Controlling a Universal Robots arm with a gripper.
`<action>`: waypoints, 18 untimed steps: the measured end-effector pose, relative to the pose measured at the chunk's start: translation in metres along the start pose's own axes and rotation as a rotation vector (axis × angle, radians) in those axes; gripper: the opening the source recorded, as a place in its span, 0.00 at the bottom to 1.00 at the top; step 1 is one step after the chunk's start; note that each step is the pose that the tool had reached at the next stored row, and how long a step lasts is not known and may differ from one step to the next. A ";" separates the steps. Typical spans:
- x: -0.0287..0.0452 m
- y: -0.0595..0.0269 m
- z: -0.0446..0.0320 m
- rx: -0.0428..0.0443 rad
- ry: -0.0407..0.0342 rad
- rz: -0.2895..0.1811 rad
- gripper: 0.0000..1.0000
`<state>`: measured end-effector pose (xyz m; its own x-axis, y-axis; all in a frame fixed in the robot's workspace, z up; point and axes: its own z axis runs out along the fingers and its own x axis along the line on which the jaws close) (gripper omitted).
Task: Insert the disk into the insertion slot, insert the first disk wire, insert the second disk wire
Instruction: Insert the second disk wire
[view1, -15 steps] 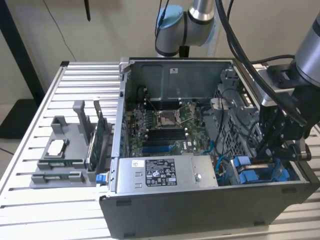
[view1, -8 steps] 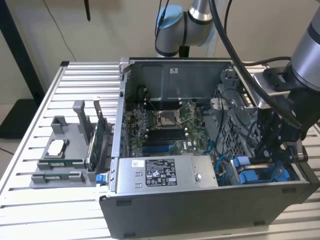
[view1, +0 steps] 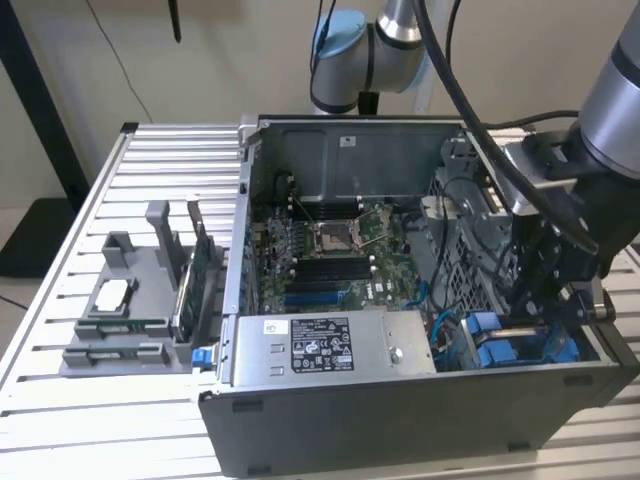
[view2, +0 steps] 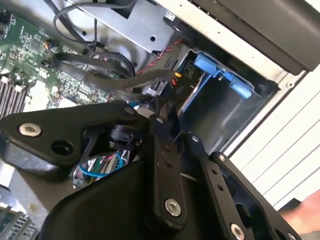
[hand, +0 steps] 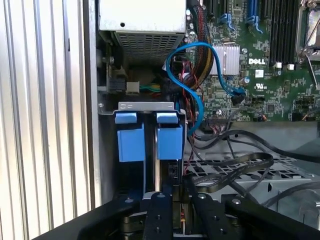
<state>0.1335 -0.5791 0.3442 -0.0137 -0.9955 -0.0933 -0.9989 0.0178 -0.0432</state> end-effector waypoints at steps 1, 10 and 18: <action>-0.0002 0.0000 -0.0028 0.0000 0.0005 0.000 0.23; -0.0014 0.0002 -0.0157 0.0000 0.0032 0.000 0.23; -0.0021 0.0000 -0.0225 0.0000 0.0030 0.000 0.23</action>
<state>0.1325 -0.5791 0.3667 -0.0138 -0.9958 -0.0903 -0.9989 0.0178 -0.0432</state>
